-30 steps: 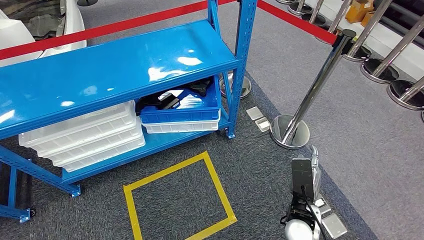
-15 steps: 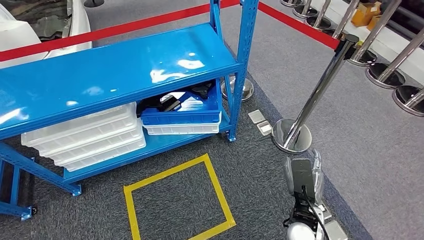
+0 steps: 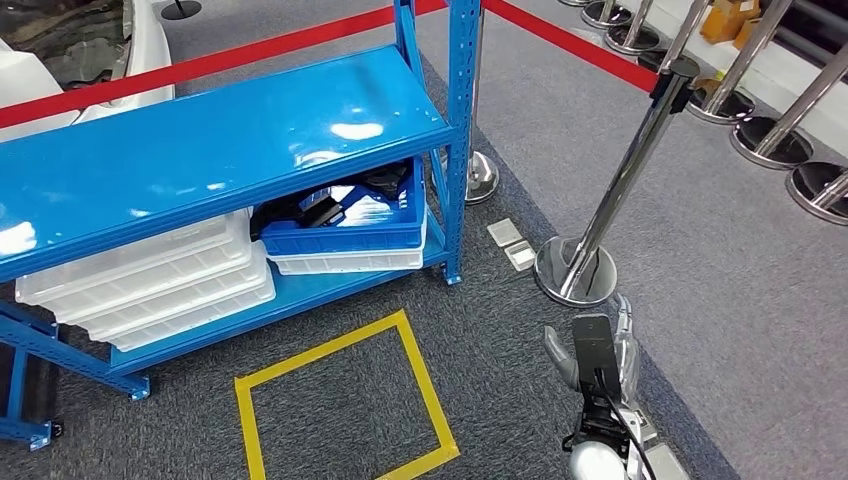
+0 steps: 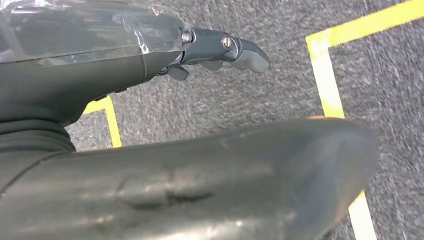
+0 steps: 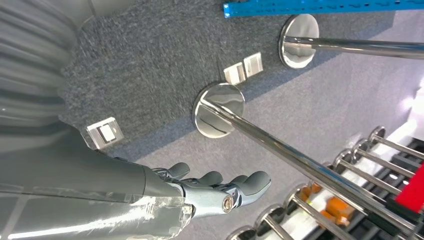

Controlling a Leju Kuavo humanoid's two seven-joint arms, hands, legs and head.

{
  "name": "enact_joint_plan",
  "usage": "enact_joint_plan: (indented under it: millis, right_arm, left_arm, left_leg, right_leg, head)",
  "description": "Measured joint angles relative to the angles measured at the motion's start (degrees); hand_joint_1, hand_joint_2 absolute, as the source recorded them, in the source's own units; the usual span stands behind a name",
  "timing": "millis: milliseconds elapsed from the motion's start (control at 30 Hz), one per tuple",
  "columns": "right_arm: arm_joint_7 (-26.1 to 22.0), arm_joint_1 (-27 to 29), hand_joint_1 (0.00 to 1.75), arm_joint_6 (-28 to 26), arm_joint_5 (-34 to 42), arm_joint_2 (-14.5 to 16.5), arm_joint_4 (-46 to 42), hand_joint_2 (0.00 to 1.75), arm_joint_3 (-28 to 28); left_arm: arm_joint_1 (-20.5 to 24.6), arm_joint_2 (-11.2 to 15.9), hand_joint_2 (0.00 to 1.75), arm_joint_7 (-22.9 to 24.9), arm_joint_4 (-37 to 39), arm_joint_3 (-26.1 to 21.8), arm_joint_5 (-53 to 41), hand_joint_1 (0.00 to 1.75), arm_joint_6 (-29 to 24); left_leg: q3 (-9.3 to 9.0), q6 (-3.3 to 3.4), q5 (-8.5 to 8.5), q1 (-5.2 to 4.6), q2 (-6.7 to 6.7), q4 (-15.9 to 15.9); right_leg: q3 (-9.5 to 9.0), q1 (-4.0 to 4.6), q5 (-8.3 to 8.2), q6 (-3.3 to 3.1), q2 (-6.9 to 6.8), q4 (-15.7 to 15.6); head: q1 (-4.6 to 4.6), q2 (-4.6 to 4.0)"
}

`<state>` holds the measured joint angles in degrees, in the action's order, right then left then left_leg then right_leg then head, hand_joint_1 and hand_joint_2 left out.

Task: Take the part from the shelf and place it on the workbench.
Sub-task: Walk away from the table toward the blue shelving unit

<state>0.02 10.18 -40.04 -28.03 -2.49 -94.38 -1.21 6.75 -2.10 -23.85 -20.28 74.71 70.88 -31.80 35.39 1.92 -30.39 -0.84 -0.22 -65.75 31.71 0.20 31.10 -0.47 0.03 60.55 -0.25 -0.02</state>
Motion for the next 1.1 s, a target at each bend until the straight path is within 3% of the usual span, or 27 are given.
enact_joint_plan:
  millis: [67, 133, 200, 267, 333, 367, 400, 433, 500, 567, 700, 767, 833, 867, 900, 933, 1033, 1100]
  right_arm:
    - [0.0, 0.0, 0.0, 0.0, 0.0, 0.0, 0.0, 1.75, 0.1]
    - [0.0, 0.0, 0.0, 0.0, 0.1, -0.1, 0.0, 1.75, 0.1]
    - [0.0, 0.0, 0.0, 0.0, 0.2, -0.1, -0.1, 1.75, 0.2]
    - [0.0, -0.1, 0.0, 0.0, 0.3, -0.3, -0.1, 1.75, 0.2]
    - [0.1, 0.0, 0.0, 0.0, 0.4, -0.4, -0.1, 1.75, 0.2]
    - [0.1, 0.1, 0.0, 0.0, 0.5, -0.5, -0.1, 1.75, 0.2]
    - [0.1, 0.2, 0.0, 0.0, 0.5, -0.5, -0.1, 1.75, 0.2]
    - [0.1, 0.2, 0.0, 0.0, 0.5, -0.6, -0.1, 1.75, 0.2]
    - [0.1, 0.2, 0.0, 0.0, 0.6, -0.7, -0.1, 1.75, 0.2]
    - [0.1, 0.2, 0.0, 0.0, 0.6, -0.8, 0.0, 1.75, 0.2]
    - [0.1, 0.2, 0.0, 0.0, 0.6, -0.8, 0.0, 1.75, 0.3]
    - [0.1, 0.2, 0.0, 0.0, 0.6, -0.8, 0.0, 1.75, 0.3]
    - [0.2, 0.2, 0.0, 0.0, 0.7, -0.9, 0.0, 1.75, 0.3]
    - [0.2, 0.2, 0.0, 0.0, 0.8, -0.9, 0.0, 1.75, 0.3]
    - [0.3, 0.2, 0.0, 0.0, 0.9, -0.9, 0.0, 1.75, 0.4]
    - [0.3, 0.2, 0.0, 0.0, 0.9, -0.9, 0.0, 1.75, 0.4]
    - [0.4, 0.2, 0.0, 0.0, 1.0, -0.9, 0.0, 1.75, 0.6]
    - [0.5, 0.2, 0.0, 0.0, 1.1, -1.0, 0.0, 1.75, 0.8]
  left_arm:
    - [0.1, 0.0, 0.0, 0.0, 0.0, 0.0, 0.0, 0.0, 0.0]
    - [0.1, 0.0, 0.0, 0.0, 0.1, 0.0, 0.0, 0.0, 0.0]
    - [0.1, -0.1, 0.0, 0.0, 0.1, 0.0, 0.0, 0.0, 0.0]
    - [0.1, -0.2, 0.0, 0.0, 0.1, 0.0, 0.0, 0.0, 0.0]
    - [0.2, -0.2, 0.0, 0.0, 0.1, 0.0, 0.0, 0.0, 0.0]
    - [0.1, -0.2, 0.0, 0.0, 0.1, 0.0, 0.0, 0.0, 0.0]
    - [0.1, -0.3, 0.0, 0.0, 0.1, 0.0, 0.0, 0.0, 0.0]
    - [0.1, -0.3, 0.0, 0.0, 0.1, 0.0, 0.0, 0.0, 0.0]
    - [0.1, -0.3, 0.0, 0.0, 0.2, 0.0, 0.0, 0.0, 0.0]
    - [0.2, -0.3, 0.0, 0.0, 0.2, 0.0, 0.0, 0.0, 0.0]
    - [0.2, -0.3, 0.0, 0.0, 0.2, 0.0, -0.1, 0.0, 0.0]
    - [0.2, -0.3, 0.0, 0.0, 0.2, 0.0, -0.1, 0.0, 0.0]
    - [0.2, -0.3, 0.0, 0.0, 0.2, 0.0, -0.1, 0.0, 0.0]
    - [0.1, -0.3, 0.0, 0.0, 0.2, 0.0, -0.2, 0.0, 0.0]
    - [0.1, -0.3, 0.0, 0.0, 0.2, 0.0, -0.2, 0.0, 0.0]
    - [0.1, -0.3, 0.0, 0.0, 0.2, 0.0, -0.2, 0.0, 0.0]
    - [0.1, -0.3, 0.0, 0.0, 0.2, 0.0, -0.2, 0.0, 0.0]
    - [0.1, -0.3, 0.0, 0.0, 0.2, 0.0, -0.2, 0.0, 0.0]
  left_leg:
    - [-1.81, 1.33, 1.37, -0.82, 0.12, 4.6]
    - [-2.23, 1.41, 1.4, -1.04, 0.1, 5.9]
    - [-2.99, 0.97, 1.92, -0.57, 0.14, 7.5]
    - [-3.71, 0.66, 2.42, -0.02, 0.22, 8.8]
    - [-3.8, 0.7, 2.41, 0.09, 0.19, 8.9]
    - [-3.8, 0.6, 2.32, 0.15, 0.16, 8.8]
    - [-3.8, 0.44, 2.17, 0.25, 0.1, 8.6]
    - [-3.81, 0.22, 1.96, 0.41, 0.03, 8.3]
    - [-3.74, -0.45, 1.32, 0.68, -0.14, 7.4]
    - [-3.52, -1.18, 0.78, 0.7, -0.31, 6.6]
    - [-3.31, -2.34, 0.18, 0.76, -0.38, 5.9]
    - [-1.69, -2.99, -2.4, 0.94, -0.3, 1.9]
    - [1.72, -3.49, -5.94, 1.18, -0.26, -5.5]
    - [3.17, -3.62, -6.87, 1.3, -0.26, -8.5]
    - [3.82, -3.67, -6.72, 1.37, -0.25, -9.7]
    - [3.38, -3.64, -5.43, 1.43, -0.24, -8.5]
    - [-1.47, -3.22, 0.11, 1.38, 0.12, 2.5]
    - [-2.9, -2.83, 0.95, 1.09, 0.3, 6.2]
  right_leg:
    - [-0.13, 0.01, 0.09, -0.01, -0.11, -0.2]
    - [-0.15, -0.26, -0.02, 0.32, -0.25, -0.6]
    - [-0.13, -0.27, 0.6, 0.77, -0.27, 0.0]
    - [1.6, -0.33, 3.09, 1.32, -0.12, 4.1]
    - [5.05, -0.67, 5.96, 1.98, -0.06, 10.7]
    - [6.33, -0.89, 6.34, 2.3, -0.06, 12.9]
    - [6.75, -1.1, 5.64, 2.6, -0.07, 13.3]
    - [6.07, -1.3, 3.89, 2.87, -0.07, 11.4]
    - [2.98, -1.58, 0.08, 3.22, 0.06, 4.4]
    - [1.15, -1.55, -1.26, 2.7, 0.33, 0.1]
    - [1.04, -1.36, -1.35, 0.97, 0.25, -0.6]
    - [1.0, -1.6, -1.53, 0.44, -0.04, -0.8]
    - [1.04, -1.59, -1.49, 0.23, -0.34, -0.8]
    - [1.04, -1.58, -1.47, 0.19, -0.47, -0.8]
    - [1.01, -1.59, -1.44, 0.2, -0.58, -0.8]
    - [0.93, -1.62, -1.4, 0.25, -0.65, -0.8]
    - [0.54, -1.65, -1.12, 0.72, -0.76, -0.8]
    - [0.43, -1.53, -1.02, 1.29, -0.81, -0.8]
  head:
    - [0.26, 0.0]
    - [0.13, 0.0]
    - [0.02, 0.0]
    - [0.31, 0.0]
    - [0.65, 0.0]
    - [0.73, 0.0]
    - [0.79, 0.0]
    - [0.83, 0.0]
    - [1.01, 0.0]
    - [1.21, 0.0]
    - [0.88, 0.0]
    - [0.39, 0.0]
    - [-0.06, 0.0]
    - [-0.09, 0.0]
    - [-0.1, 0.0]
    - [-0.11, 0.0]
    - [-0.2, 0.0]
    - [-0.21, 0.0]
